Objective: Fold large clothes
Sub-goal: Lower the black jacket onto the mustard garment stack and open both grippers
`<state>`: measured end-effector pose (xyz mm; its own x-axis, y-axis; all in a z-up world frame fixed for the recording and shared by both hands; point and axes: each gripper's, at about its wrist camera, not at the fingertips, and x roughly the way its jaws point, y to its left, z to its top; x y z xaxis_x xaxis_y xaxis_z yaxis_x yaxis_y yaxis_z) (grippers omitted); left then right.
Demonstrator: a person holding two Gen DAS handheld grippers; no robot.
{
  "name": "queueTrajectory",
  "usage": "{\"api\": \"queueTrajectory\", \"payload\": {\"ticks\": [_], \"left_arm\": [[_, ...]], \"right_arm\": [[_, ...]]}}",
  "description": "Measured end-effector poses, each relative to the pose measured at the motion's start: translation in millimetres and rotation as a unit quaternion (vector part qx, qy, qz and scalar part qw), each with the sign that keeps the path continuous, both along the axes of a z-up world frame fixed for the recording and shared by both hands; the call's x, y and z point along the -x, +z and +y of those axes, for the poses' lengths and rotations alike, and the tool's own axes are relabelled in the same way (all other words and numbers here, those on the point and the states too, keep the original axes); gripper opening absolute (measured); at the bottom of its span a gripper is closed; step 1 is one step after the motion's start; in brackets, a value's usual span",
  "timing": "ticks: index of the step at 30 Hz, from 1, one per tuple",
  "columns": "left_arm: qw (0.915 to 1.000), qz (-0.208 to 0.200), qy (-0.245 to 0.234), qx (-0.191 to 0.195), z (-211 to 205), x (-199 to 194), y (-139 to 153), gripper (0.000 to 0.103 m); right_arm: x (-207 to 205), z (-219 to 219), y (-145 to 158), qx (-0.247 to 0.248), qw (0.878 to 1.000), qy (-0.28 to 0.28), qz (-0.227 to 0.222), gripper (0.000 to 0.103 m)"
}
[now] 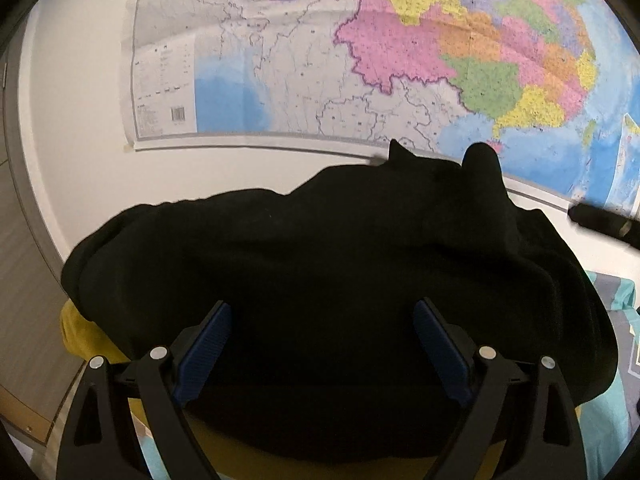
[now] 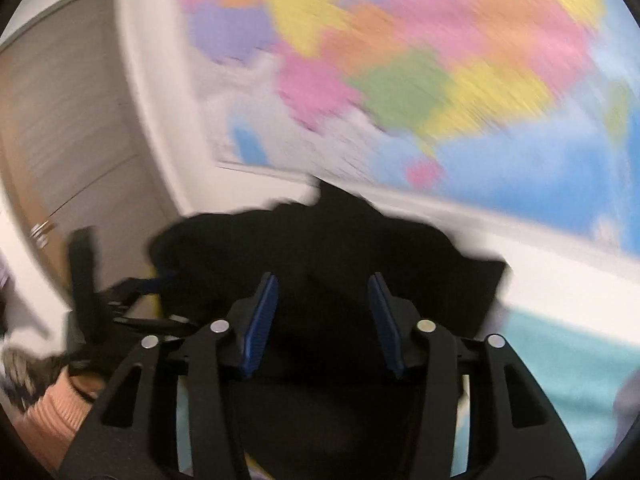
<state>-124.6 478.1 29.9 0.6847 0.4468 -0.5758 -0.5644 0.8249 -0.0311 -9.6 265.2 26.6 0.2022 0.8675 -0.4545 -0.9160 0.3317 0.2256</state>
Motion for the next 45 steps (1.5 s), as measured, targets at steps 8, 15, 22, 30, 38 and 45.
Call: {"api": "queueTrajectory", "payload": {"ticks": [8,15,22,30,38,45], "left_arm": [[0.9999,-0.007,0.003,0.015,-3,-4,-2,0.089],[0.9997,-0.015,-0.002,0.021,-2,2,-1,0.089],[0.9992,-0.033,-0.018,0.009,-24,14,8,0.089],[0.9995,-0.015,-0.021,-0.02,-52,14,-1,0.089],[0.9993,-0.008,0.004,-0.036,-68,24,-1,0.091],[0.998,-0.014,0.03,-0.054,-103,50,3,0.096]], "right_arm": [[-46,75,-33,0.103,0.993,-0.03,0.047,0.036],[-53,40,-36,0.056,0.994,-0.014,0.088,0.052],[-24,-22,-25,0.009,0.999,0.02,0.046,0.055],[-5,-22,-71,0.072,0.997,0.02,0.026,0.059],[21,-41,-59,0.026,0.999,0.016,0.014,0.074],[63,-71,-61,0.013,1.0,0.012,-0.02,0.086]]}}
